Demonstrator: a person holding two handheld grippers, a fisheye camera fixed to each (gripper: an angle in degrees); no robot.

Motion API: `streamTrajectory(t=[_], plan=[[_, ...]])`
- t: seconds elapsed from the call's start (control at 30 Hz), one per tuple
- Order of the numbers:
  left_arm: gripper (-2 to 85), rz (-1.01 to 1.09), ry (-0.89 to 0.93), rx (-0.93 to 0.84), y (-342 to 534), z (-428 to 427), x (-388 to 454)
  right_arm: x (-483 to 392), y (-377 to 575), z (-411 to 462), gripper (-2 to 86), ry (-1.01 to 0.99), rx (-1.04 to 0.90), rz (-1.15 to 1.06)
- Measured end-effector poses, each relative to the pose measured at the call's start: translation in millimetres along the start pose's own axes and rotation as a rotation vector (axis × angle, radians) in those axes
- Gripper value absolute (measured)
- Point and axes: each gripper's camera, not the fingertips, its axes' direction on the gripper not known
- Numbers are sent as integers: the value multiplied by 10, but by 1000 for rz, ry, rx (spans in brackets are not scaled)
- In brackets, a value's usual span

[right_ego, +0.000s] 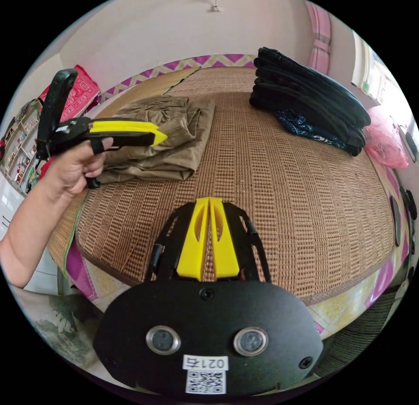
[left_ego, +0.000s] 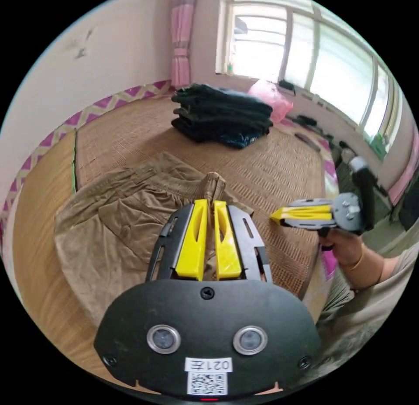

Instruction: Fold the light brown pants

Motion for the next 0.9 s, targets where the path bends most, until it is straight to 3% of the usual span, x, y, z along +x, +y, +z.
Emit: streamTrajectory(t=[0.13,0.23,0.4,0.5,0.67,0.73,0.9], plan=[[-4,-160,12,214,525,-1431,-905,-96,-16,11,-8,8,2,-3],[-7,-301,-56,319,1381,-2606,-1852,-153,-40,14,-9,-6,4,3],[-9,-720,-219,456,3898,-4063,-3538,-355,-110,27,-9,6,3,0],[-9,-1004,-220,573,5544,-4499,-4112,-539,-158,37,-9,41,2,-16],[-9,-1279,-46,671,7330,-4496,-4553,-871,-246,62,-9,110,1,-47],[-9,-1274,104,778,7674,-4529,-4668,-994,-281,75,-8,133,1,-58],[-10,-1267,51,682,7969,-4701,-4788,-1402,-390,145,-6,221,-2,-104]])
